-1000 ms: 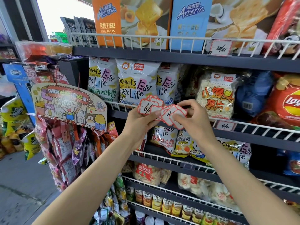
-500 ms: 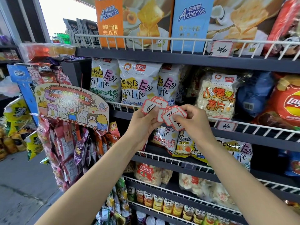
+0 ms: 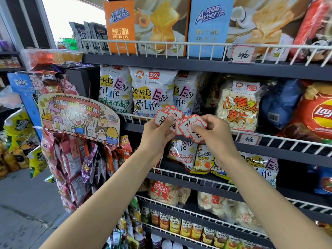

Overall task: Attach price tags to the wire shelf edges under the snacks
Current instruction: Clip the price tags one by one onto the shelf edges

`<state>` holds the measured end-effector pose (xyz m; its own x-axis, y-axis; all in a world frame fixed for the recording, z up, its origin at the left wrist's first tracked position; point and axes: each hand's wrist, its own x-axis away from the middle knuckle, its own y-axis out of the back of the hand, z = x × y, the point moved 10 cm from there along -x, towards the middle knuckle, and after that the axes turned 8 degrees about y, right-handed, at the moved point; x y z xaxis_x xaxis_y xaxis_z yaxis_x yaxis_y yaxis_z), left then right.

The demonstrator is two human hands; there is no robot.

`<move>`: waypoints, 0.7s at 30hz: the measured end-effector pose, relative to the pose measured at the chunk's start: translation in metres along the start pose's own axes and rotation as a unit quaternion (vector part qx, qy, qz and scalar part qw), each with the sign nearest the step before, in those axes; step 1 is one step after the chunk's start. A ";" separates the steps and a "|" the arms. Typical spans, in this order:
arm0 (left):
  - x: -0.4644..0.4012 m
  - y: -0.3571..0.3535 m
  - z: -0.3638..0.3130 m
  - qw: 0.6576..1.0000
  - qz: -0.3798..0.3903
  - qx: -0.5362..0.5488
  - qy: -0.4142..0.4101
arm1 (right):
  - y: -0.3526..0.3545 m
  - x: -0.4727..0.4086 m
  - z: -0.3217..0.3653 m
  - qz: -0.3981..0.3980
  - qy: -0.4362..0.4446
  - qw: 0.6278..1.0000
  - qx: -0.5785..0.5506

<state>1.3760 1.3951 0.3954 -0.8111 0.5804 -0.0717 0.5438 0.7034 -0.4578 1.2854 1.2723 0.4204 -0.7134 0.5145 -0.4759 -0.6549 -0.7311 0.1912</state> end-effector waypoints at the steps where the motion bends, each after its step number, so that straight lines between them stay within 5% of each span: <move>1: -0.001 0.001 0.000 1.000 -0.005 0.000 -0.004 | -0.002 0.000 0.001 0.006 0.001 1.000 -0.002; 21: -0.006 0.000 0.003 0.999 0.013 0.049 0.011 | -0.010 0.001 -0.002 0.047 -0.010 0.999 0.001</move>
<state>1.3801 1.3905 0.3930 -0.7915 0.6076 -0.0660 0.5403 0.6452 -0.5401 1.2914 1.2791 0.4160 -0.7770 0.4523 -0.4377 -0.5847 -0.7762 0.2358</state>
